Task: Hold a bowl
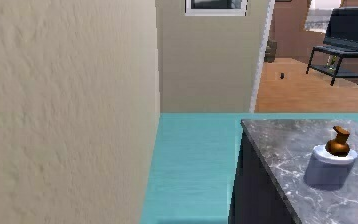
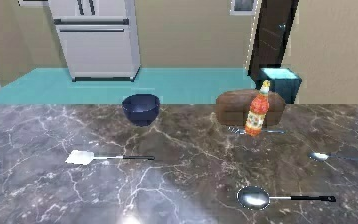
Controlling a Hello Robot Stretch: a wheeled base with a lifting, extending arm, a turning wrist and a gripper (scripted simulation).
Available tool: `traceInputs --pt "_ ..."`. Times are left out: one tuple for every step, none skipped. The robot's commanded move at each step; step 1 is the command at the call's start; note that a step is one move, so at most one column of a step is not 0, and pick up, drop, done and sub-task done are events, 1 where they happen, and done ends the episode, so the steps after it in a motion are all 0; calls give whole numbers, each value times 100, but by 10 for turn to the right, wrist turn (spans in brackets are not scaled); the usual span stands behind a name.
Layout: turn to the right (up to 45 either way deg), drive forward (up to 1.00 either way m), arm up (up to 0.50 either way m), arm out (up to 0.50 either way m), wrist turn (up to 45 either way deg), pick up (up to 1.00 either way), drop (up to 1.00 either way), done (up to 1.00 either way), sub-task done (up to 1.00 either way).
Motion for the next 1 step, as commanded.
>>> traceInputs --pt "0 0 50 0 0 0 0 0 0"
